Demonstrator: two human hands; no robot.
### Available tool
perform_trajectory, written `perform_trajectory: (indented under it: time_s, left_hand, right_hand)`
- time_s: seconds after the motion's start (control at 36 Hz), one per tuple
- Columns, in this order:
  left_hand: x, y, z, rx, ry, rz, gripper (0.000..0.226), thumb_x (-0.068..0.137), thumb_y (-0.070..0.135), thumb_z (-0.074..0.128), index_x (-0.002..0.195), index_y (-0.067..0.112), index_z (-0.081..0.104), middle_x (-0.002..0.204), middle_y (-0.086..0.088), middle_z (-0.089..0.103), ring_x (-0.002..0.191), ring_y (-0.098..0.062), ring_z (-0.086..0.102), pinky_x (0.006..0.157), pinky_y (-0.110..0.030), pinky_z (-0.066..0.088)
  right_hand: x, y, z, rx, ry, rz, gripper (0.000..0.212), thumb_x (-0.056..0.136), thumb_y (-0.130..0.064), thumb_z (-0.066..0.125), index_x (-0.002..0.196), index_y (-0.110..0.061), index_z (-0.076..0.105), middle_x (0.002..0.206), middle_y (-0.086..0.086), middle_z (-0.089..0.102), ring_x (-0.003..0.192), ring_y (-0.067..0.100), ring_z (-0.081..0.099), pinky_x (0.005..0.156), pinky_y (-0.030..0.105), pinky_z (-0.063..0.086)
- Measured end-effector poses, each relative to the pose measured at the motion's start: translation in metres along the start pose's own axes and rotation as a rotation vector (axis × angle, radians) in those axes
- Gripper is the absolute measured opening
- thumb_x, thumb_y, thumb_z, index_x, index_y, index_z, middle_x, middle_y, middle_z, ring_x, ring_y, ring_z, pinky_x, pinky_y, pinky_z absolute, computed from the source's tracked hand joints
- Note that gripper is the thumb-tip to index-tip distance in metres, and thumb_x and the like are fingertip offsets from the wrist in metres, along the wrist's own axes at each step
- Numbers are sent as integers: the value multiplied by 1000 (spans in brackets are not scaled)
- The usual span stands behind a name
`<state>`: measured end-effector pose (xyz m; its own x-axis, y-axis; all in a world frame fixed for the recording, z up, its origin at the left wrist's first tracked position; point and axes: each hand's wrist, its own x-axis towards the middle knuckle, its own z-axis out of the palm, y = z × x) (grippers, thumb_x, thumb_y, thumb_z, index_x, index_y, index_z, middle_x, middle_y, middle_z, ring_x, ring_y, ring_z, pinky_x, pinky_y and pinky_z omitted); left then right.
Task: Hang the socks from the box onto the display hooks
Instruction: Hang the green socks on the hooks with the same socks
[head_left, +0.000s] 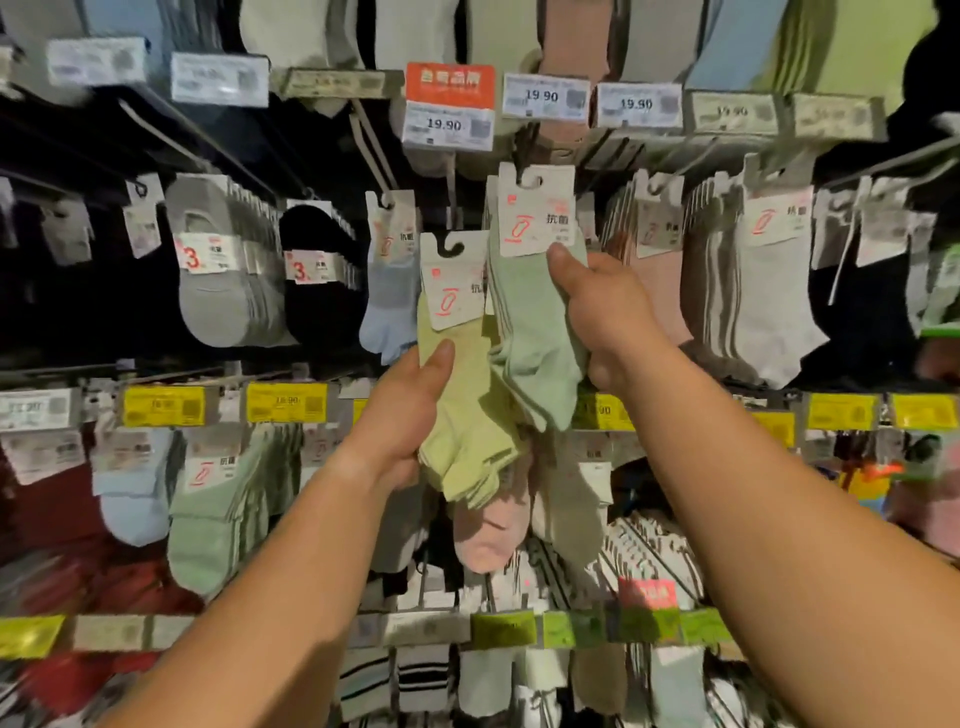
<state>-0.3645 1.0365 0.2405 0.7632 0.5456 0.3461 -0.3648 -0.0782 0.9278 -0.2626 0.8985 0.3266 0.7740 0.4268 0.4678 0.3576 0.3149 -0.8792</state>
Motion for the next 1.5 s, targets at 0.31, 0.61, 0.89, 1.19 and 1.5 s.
perform_trajectory:
  time_s: [0.31,0.61,0.89,1.19,1.5]
  left_hand:
    - [11,-2,-6,-60,22,-19,35,106,35,47,133,17,59,118,-4,74,108,-22,71,90,-39,57]
    - [17,-1,-12,-73,-7,3,31,107,33,46,129,18,61,117,-4,74,107,-23,71,91,-41,56]
    - [21,-5,-13,-19,16,2,30,106,33,47,127,16,61,115,-5,74,106,-24,71,92,-43,56]
    - [25,-7,-14,-54,26,-9,28,106,32,47,127,19,61,116,-2,74,107,-22,71,88,-38,57]
    - [29,-5,9,-170,15,46,26,103,19,54,127,15,64,118,-11,73,110,-29,70,95,-47,55]
  right_hand:
    - [41,-24,2,-7,-28,-47,18,101,-33,55,105,-18,63,101,5,76,89,23,74,80,47,61]
    - [75,-24,5,-130,63,1,22,101,-29,55,83,-15,60,75,1,72,63,13,69,50,21,50]
    - [118,14,23,-732,104,104,49,104,-43,38,133,-6,52,122,8,56,123,31,52,86,27,38]
    - [91,18,19,-920,191,-158,47,100,-42,49,133,-10,48,132,13,54,118,32,55,86,33,45]
    - [1,87,42,-269,87,-99,34,90,-44,67,78,-22,43,70,-6,48,58,9,43,47,17,32]
